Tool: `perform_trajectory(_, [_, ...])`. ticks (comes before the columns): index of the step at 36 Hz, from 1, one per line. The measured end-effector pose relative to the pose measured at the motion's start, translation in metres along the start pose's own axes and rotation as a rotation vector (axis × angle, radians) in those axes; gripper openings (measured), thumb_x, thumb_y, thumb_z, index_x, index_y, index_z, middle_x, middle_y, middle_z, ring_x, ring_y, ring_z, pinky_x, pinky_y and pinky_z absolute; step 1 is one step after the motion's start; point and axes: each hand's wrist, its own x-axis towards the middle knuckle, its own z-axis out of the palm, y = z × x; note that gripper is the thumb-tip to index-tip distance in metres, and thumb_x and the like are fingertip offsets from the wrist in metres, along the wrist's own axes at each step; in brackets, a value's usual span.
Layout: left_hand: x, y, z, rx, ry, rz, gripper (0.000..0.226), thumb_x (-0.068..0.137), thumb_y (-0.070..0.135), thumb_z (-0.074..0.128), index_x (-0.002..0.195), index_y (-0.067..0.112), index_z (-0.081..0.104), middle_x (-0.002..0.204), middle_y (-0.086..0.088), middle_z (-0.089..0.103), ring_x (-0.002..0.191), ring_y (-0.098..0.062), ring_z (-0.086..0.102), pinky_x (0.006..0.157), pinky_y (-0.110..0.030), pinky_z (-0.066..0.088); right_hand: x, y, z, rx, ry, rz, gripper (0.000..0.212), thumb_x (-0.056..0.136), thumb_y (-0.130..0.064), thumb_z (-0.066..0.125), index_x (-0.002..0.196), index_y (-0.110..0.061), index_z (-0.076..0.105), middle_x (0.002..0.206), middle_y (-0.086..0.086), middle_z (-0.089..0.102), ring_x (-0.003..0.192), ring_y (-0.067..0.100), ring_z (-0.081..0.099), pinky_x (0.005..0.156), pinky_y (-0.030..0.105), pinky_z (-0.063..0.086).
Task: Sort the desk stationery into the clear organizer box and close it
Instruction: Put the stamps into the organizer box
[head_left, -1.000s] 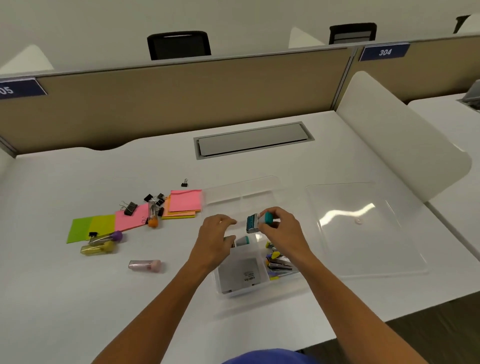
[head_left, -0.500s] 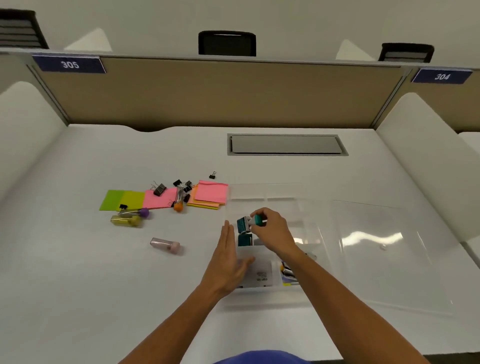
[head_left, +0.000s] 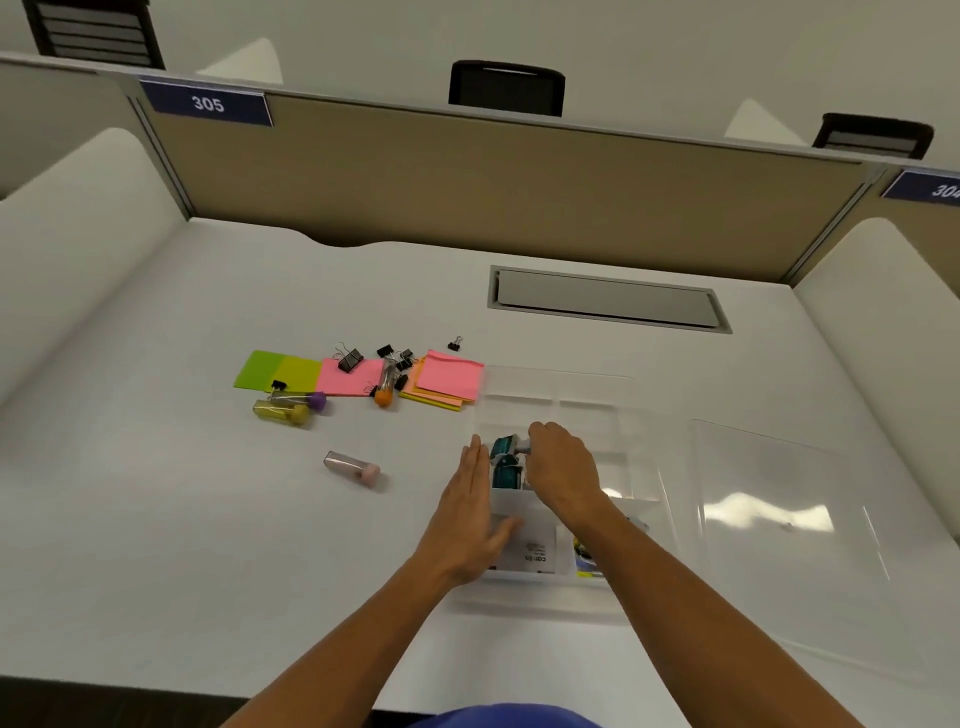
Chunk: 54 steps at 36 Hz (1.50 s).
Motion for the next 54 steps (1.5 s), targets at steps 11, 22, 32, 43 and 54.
perform_trajectory(11, [-0.003, 0.012, -0.007, -0.089, -0.054, -0.031, 0.108, 0.089, 0.051, 0.059, 0.135, 0.044, -0.038, 0.151, 0.021, -0.038, 0.149, -0.016, 0.015, 0.114, -0.032, 0.03, 0.008, -0.004, -0.004, -0.18, -0.211, -0.096, 0.023, 0.091, -0.014, 0.064, 0.114, -0.01, 0.061, 0.106, 0.012, 0.067, 0.09, 0.027, 0.066, 0.065, 0.03, 0.044])
perform_trajectory(22, [-0.003, 0.012, -0.007, -0.094, -0.058, -0.049, 0.101, 0.092, 0.051, 0.055, 0.142, 0.037, -0.031, 0.154, 0.017, -0.034, 0.15, -0.016, 0.009, 0.116, -0.033, 0.026, -0.004, -0.011, -0.003, -0.319, -0.07, -0.117, 0.035, 0.087, -0.032, 0.072, 0.115, -0.019, 0.058, 0.103, 0.003, 0.067, 0.086, 0.021, 0.067, 0.07, 0.032, 0.055])
perform_trajectory(32, [-0.005, 0.002, -0.018, -0.33, -0.058, -0.05, 0.089, 0.087, 0.064, 0.046, 0.146, 0.045, -0.018, 0.161, 0.018, -0.011, 0.15, -0.012, 0.005, 0.118, -0.035, 0.018, -0.001, -0.025, -0.012, -0.265, -0.092, -0.015, 0.031, 0.083, -0.029, 0.072, 0.111, -0.022, 0.063, 0.1, 0.002, 0.069, 0.085, 0.022, 0.067, 0.06, 0.029, 0.044])
perform_trajectory(43, [-0.019, -0.041, -0.051, -0.249, 0.177, -0.047, 0.061, 0.095, 0.048, 0.051, 0.149, 0.029, 0.03, 0.157, 0.009, 0.03, 0.143, -0.009, 0.028, 0.114, -0.028, 0.028, -0.004, -0.064, -0.021, 0.024, 0.078, -0.059, 0.034, 0.099, -0.041, 0.049, 0.129, -0.029, 0.06, 0.122, -0.005, 0.067, 0.103, 0.021, 0.067, 0.082, 0.034, 0.049])
perform_trajectory(54, [-0.028, -0.107, -0.081, 0.075, 0.359, -0.144, 0.037, 0.095, 0.027, 0.058, 0.132, 0.021, 0.057, 0.147, -0.002, 0.047, 0.141, -0.024, 0.035, 0.12, -0.048, 0.018, -0.006, -0.112, -0.007, 0.153, -0.084, -0.222, 0.035, 0.098, -0.044, 0.05, 0.131, -0.032, 0.057, 0.134, -0.007, 0.061, 0.113, 0.015, 0.061, 0.093, 0.036, 0.05])
